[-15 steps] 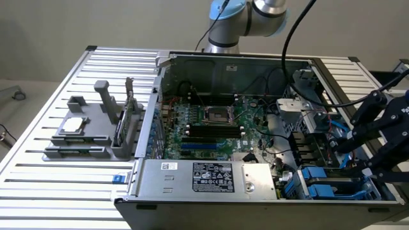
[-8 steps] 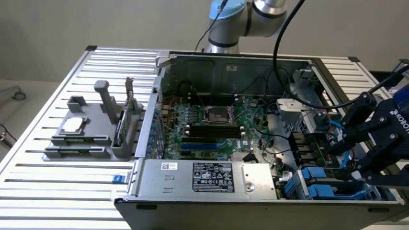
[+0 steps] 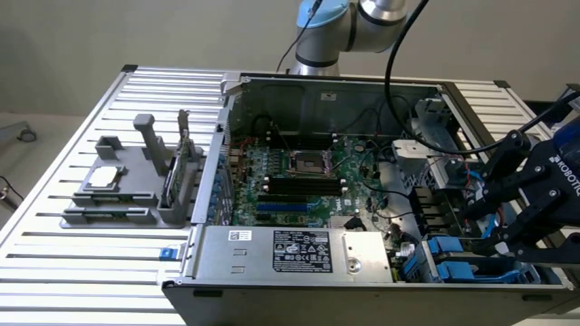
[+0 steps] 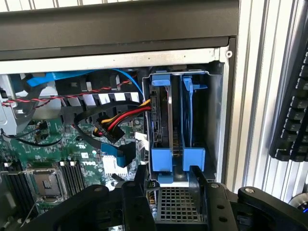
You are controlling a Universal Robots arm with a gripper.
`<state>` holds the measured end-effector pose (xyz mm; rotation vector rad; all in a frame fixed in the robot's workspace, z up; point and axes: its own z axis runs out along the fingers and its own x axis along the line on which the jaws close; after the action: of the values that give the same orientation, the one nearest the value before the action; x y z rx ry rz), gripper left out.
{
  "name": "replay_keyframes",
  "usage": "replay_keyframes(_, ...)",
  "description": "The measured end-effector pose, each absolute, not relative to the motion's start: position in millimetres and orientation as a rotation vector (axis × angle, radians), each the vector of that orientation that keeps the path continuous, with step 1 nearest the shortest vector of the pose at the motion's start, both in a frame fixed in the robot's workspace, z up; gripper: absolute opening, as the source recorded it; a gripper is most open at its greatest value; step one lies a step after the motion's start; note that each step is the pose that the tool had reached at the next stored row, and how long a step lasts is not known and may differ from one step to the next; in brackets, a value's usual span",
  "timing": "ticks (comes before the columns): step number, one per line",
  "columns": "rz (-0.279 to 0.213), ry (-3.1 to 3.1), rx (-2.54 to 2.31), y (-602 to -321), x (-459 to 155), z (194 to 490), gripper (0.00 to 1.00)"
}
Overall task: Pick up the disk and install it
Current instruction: 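Insert the first disk wire, then insert the second disk wire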
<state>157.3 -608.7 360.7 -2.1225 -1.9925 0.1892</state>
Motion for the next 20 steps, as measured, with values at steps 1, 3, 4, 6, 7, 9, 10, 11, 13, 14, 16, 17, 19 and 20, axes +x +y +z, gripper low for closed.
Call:
replay_keyframes(1,0.189,-1.993,-2.122,-609,157,361,0.48)
replay_keyframes(3,0.189,-1.993,-2.122,-609,157,361,0.48)
replay_keyframes(4,0.189,-1.992,-2.122,-609,157,361,0.48)
replay_keyframes(6,0.189,-1.992,-2.122,-609,157,361,0.48)
replay_keyframes(7,0.189,-1.992,-2.122,-609,157,361,0.48)
replay_keyframes(9,0.189,-1.992,-2.122,-609,157,361,0.48)
replay_keyframes(10,0.188,-1.993,-2.123,-609,156,361,0.48)
replay_keyframes(11,0.182,-1.996,-2.126,-609,152,361,0.48)
replay_keyframes(13,0.171,-2.002,-2.131,-608,145,361,0.48)
replay_keyframes(14,0.171,-2.002,-2.132,-608,143,361,0.48)
replay_keyframes(16,0.171,-2.003,-2.132,-605,140,361,0.48)
replay_keyframes(17,0.172,-2.003,-2.132,-604,139,363,0.48)
replay_keyframes(19,0.177,-2.005,-2.136,-601,137,368,0.48)
replay_keyframes(20,0.180,-2.006,-2.138,-599,137,372,0.48)
